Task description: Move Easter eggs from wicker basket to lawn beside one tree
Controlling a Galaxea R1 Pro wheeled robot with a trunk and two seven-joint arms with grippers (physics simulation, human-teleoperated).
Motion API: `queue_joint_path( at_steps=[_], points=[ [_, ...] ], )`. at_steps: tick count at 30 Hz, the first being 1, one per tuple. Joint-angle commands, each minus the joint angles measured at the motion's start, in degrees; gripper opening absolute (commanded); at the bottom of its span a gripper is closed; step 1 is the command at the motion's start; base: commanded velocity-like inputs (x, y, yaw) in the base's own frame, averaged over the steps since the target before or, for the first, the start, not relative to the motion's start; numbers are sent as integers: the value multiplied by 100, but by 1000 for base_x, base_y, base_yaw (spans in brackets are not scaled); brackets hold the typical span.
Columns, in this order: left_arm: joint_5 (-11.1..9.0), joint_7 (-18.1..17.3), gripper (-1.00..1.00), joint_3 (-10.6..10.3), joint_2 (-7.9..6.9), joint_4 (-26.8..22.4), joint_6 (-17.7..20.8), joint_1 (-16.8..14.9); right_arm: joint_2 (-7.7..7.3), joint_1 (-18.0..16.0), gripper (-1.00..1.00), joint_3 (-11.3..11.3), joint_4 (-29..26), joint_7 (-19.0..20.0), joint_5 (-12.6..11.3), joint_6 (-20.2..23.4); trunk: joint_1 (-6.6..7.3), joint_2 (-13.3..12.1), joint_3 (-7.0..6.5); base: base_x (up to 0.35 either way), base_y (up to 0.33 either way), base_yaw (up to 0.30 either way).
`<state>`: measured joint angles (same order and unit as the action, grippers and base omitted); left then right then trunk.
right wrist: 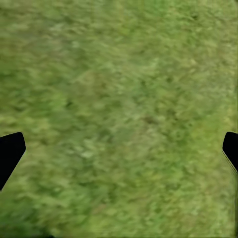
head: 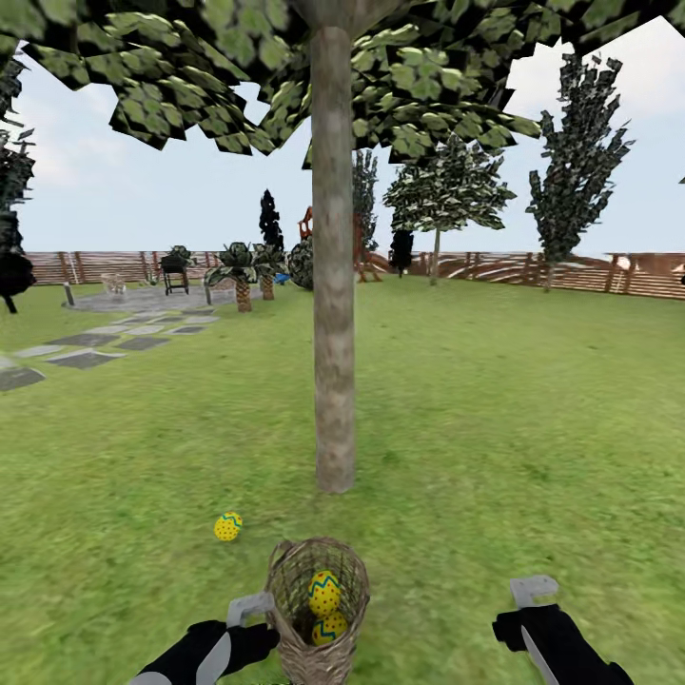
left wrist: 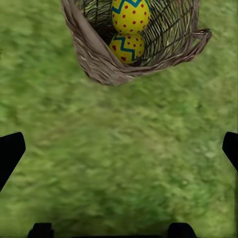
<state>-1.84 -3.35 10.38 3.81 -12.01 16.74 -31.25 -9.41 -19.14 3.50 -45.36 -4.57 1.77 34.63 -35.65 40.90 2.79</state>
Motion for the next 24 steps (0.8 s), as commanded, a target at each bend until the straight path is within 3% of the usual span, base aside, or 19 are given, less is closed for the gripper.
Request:
queue_joint_path(
  at_steps=[1, 18, 24],
  points=[
    [-18, -8, 100, 26, 3, -11, 39, -4, -8, -2, 100, 28, -8, -18, 17, 35, 21, -33, -8, 0, -343, 294],
    [-18, -8, 100, 26, -1, -12, 42, -4, -8, -2, 100, 28, -8, -12, 17, 35, 394, -715, -313, 0, -343, 294],
    [-18, -10, 100, 26, -1, -12, 19, -4, -16, -2, 100, 20, -8, -2, 0, 35, 526, -956, -419, 0, -343, 91]
  ],
)
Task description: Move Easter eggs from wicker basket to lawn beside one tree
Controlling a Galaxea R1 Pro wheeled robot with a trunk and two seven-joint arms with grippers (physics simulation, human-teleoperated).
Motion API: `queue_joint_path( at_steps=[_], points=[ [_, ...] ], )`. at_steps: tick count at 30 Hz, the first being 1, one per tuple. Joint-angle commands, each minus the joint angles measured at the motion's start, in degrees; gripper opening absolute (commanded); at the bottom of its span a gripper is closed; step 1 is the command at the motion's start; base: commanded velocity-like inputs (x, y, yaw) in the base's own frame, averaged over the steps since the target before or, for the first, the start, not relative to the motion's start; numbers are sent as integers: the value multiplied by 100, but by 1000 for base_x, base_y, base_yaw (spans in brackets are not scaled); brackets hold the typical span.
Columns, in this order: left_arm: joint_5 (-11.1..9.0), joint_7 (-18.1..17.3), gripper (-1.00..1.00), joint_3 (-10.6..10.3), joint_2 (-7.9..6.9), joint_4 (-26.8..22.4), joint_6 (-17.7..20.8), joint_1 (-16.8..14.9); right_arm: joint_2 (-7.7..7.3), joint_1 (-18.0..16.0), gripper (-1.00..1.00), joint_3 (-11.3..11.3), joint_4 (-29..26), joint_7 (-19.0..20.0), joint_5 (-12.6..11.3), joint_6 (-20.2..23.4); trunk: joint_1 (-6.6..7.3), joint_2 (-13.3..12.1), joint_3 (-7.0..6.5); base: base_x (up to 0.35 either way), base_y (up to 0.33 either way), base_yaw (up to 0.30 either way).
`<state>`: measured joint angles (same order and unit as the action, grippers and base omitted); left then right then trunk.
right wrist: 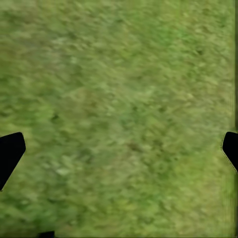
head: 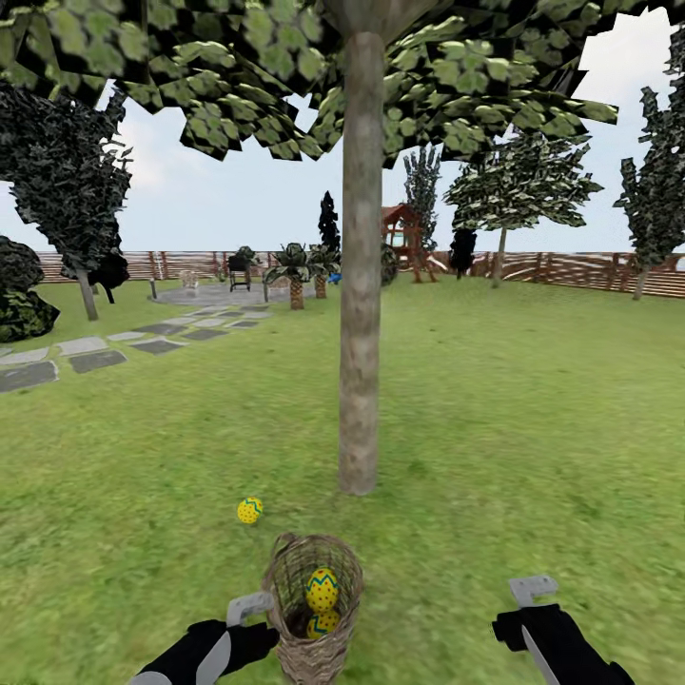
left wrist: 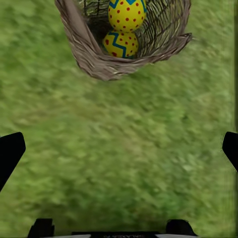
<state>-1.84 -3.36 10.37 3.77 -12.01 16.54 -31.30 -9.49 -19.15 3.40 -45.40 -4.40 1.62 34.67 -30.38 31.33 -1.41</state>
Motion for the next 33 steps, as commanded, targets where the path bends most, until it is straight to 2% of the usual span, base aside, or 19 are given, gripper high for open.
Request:
queue_joint_path(
  at_steps=[1, 8, 26, 33],
  points=[
    [-18, -11, 100, 27, 4, -12, 34, 1, -8, -1, 100, 29, -4, -18, 15, 31, -1, 1, 1, 0, -343, 11],
    [-23, -15, 100, 35, 11, 5, 16, 1, -9, -1, 100, 29, -4, -17, 14, 31, -1, 1, 1, 76, -304, 2],
    [-23, 30, 100, 37, 9, 0, 26, 1, 0, -1, 100, 38, 5, -16, 22, 25, -1, 1, 1, 310, -109, 0],
    [-18, -6, 100, 30, 8, -15, 24, 1, 0, -1, 100, 38, 64, -17, 23, 21, -1, 1, 1, 266, -235, 0]
  ],
)
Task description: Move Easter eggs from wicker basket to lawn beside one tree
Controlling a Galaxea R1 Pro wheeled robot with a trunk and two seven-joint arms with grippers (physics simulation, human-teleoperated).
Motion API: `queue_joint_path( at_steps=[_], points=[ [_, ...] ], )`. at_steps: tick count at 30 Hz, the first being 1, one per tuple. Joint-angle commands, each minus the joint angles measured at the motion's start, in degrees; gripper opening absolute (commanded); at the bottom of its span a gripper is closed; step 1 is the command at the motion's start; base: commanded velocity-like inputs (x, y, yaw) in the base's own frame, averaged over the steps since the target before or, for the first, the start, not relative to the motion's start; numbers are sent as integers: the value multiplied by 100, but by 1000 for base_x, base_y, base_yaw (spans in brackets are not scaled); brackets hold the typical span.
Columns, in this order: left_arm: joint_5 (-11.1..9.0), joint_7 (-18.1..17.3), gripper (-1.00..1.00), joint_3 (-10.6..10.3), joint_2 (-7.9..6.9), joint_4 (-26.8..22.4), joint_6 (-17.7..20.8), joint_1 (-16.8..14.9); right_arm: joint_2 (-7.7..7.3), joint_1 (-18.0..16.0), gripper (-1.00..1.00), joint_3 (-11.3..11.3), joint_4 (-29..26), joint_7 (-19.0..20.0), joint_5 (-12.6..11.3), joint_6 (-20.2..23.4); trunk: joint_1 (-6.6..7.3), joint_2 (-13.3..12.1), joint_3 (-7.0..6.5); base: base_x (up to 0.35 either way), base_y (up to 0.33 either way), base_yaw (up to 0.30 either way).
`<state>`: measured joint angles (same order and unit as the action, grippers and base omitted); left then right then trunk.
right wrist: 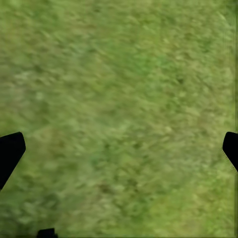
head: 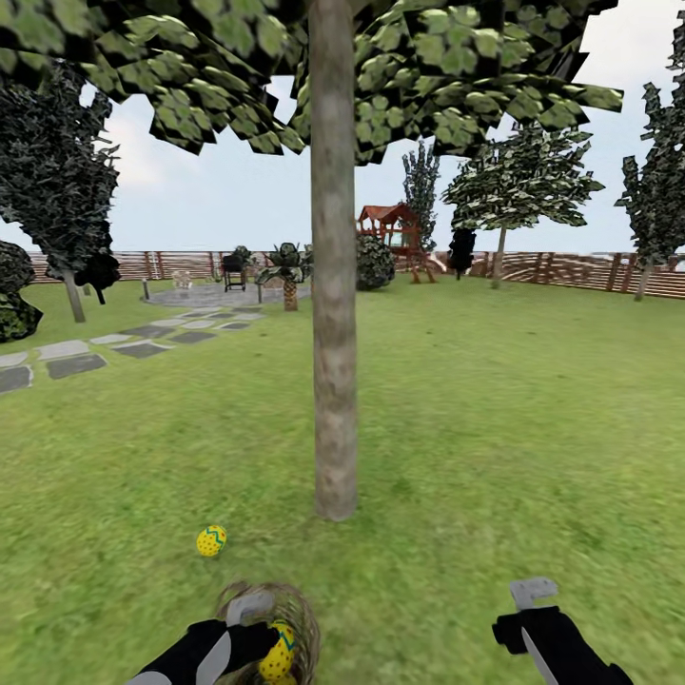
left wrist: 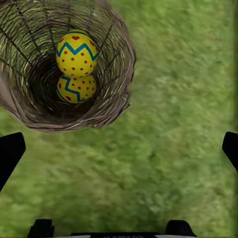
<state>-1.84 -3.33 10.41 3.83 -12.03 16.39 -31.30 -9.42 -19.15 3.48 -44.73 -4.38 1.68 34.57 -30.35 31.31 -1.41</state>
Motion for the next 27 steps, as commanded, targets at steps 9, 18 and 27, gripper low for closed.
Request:
queue_joint_path(
  at_steps=[9, 18, 27],
  points=[
    [9, -19, 100, 6, -205, -28, 207, 1, -13, -1, 100, 24, 54, -11, 16, 48, -4, 3, 2, 258, -252, 0],
    [118, -55, 100, 5, -752, 0, 250, 1, -22, -1, 100, 16, 44, -10, -38, 50, -4, 3, 2, 104, -100, 0],
    [198, -1633, 100, 17, -1723, 36, 301, 1, -16, -1, 100, 20, 44, -10, -56, 57, -4, 3, 2, 1, -1, 0]
  ],
)
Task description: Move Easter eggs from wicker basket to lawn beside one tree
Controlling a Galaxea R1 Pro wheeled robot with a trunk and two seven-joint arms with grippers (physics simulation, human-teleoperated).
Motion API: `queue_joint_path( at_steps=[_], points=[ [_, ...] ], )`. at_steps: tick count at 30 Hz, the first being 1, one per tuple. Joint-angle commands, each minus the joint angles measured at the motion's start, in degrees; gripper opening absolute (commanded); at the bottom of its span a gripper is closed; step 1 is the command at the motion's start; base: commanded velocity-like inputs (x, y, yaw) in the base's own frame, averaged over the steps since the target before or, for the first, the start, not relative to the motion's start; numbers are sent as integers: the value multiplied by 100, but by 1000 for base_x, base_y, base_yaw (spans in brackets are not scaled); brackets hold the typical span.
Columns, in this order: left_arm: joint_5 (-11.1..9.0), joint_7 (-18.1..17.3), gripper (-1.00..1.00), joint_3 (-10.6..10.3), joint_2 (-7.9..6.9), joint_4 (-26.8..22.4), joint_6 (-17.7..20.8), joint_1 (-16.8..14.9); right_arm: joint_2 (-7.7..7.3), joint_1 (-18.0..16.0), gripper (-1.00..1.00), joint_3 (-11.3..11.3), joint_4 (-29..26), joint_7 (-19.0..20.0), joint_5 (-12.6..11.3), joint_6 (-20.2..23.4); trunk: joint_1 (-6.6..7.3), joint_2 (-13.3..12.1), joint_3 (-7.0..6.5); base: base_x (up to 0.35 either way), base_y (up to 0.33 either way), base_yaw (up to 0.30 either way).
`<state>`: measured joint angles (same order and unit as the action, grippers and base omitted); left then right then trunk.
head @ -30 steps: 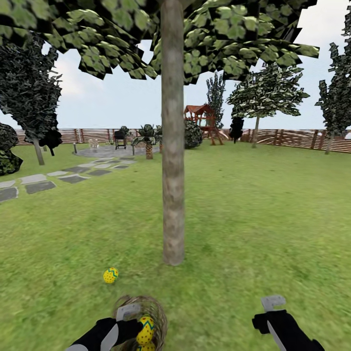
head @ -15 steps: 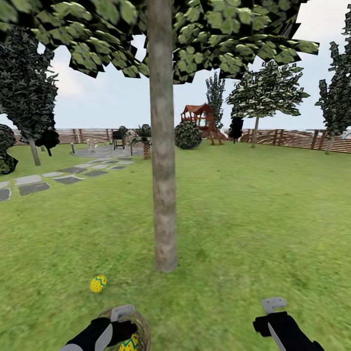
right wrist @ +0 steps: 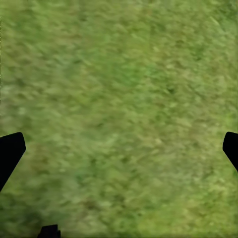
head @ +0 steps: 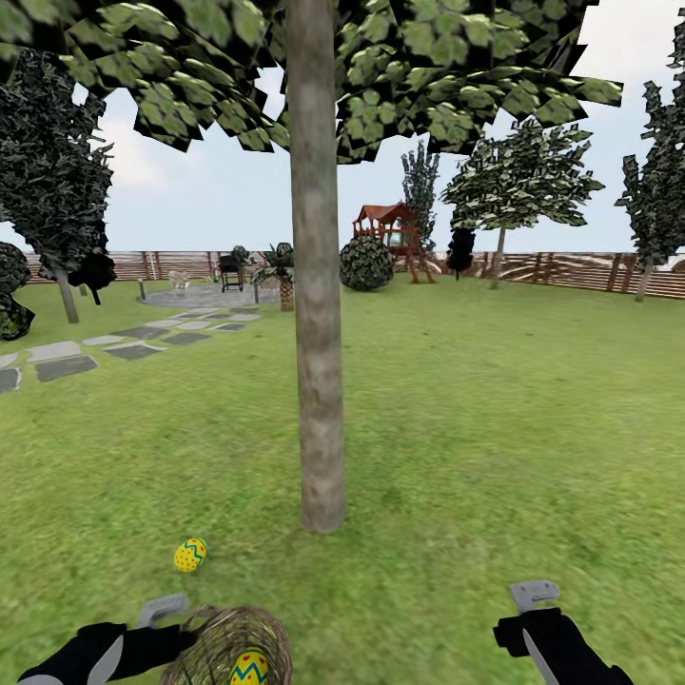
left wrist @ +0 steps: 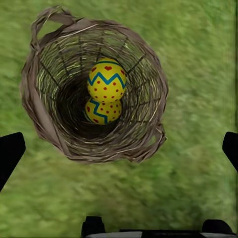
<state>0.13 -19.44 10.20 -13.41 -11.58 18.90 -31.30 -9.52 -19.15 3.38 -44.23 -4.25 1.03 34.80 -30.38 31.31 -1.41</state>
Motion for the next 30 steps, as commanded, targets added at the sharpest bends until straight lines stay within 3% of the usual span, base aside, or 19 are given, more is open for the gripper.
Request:
queue_joint_path(
  at_steps=[1, 10, 14, 22, 30],
  points=[
    [3, -55, 100, 40, -14, -7, 82, 1, -6, -1, 100, 30, -6, -23, 10, 34, -2, 3, 2, 0, 0, 0],
    [9, -103, 100, 35, -51, -11, 199, 1, -15, -1, 100, 7, -15, -23, 6, 34, -2, 3, 2, 0, 0, 0],
    [13, -104, 100, 35, -184, -11, 194, 1, -19, -1, 100, -1, -15, -23, 3, 27, -2, 3, 2, 0, 0, 0],
    [14, -110, 100, 35, -282, -11, 184, 1, -24, -1, 100, -4, -13, -23, 9, 26, -2, 3, 2, 0, -2, 0],
    [14, -119, 100, 35, -349, -11, 191, 1, -14, -1, 100, 10, 1, -32, 52, 26, -2, 3, 2, 88, -247, 0]
  ],
)
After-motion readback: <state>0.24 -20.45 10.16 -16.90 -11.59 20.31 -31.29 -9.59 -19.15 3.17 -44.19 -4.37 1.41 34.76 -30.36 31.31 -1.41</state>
